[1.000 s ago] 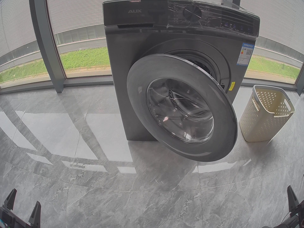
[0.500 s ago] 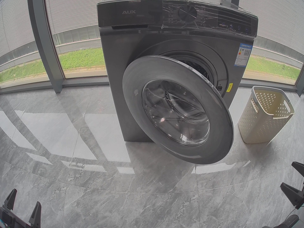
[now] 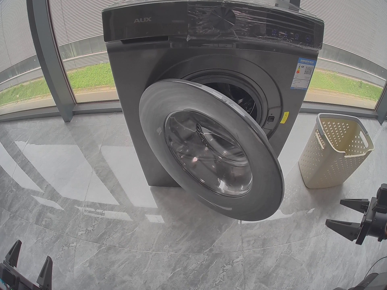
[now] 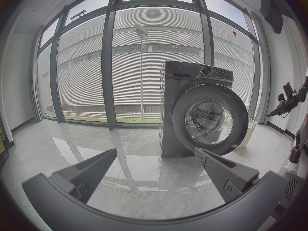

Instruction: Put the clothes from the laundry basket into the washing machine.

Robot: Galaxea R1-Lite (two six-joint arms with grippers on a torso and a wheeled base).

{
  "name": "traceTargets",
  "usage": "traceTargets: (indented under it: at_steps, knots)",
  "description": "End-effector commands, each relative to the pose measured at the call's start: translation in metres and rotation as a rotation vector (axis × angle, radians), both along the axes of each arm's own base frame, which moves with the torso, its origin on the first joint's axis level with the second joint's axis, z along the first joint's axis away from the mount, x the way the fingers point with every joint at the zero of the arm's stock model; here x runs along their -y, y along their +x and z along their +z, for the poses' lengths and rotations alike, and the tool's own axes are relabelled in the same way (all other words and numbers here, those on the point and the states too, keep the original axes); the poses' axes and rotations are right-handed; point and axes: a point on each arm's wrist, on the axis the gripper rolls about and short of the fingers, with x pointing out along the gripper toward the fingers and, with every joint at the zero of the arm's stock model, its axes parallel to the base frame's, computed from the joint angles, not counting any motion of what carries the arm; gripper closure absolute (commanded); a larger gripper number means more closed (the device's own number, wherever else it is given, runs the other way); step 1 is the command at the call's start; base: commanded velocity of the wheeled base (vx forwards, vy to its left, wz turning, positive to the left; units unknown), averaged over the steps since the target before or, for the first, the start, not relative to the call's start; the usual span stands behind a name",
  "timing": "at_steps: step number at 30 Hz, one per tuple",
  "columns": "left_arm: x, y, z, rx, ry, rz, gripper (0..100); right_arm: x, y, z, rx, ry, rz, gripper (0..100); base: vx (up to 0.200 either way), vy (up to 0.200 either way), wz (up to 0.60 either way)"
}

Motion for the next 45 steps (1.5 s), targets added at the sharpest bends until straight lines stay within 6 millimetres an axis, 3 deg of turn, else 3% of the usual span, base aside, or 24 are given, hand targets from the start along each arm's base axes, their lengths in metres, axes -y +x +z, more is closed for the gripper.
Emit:
traceTargets:
  at_steps: [1, 13, 22, 27, 33, 35, 45]
  knots:
    - [0.000, 0.000, -0.005, -0.007, 0.000, 0.000, 0, -0.007, 0.012, -0.009, -0.093, 0.003, 0.051, 0, 0.000, 0.000, 0.00]
    - [0.000, 0.000, -0.005, -0.005, 0.000, -0.001, 0, -0.039, 0.052, -0.015, -0.088, -0.054, 0.102, 0, 0.000, 0.050, 0.00]
    - [0.000, 0.000, -0.005, -0.007, 0.001, 0.000, 0, -0.047, 0.072, -0.023, -0.112, -0.071, 0.077, 0, 0.000, 0.067, 0.00]
    - [0.000, 0.000, -0.005, -0.007, 0.001, 0.000, 0, -0.051, 0.084, -0.025, -0.087, -0.081, 0.040, 0, 0.000, 0.000, 0.00]
    - [0.000, 0.000, -0.005, -0.005, 0.000, 0.000, 0, -0.052, 0.111, -0.021, -0.032, -0.079, -0.121, 0, 0.000, 0.000, 0.00]
    - [0.000, 0.000, -0.005, -0.005, 0.000, 0.000, 0, -0.052, 0.113, -0.019, -0.019, -0.072, -0.147, 0, 0.000, 0.000, 0.00]
    - [0.000, 0.000, -0.005, -0.007, 0.000, 0.002, 0, -0.006, 0.134, -0.010, 0.107, -0.064, -0.456, 0, 0.000, 0.000, 0.00]
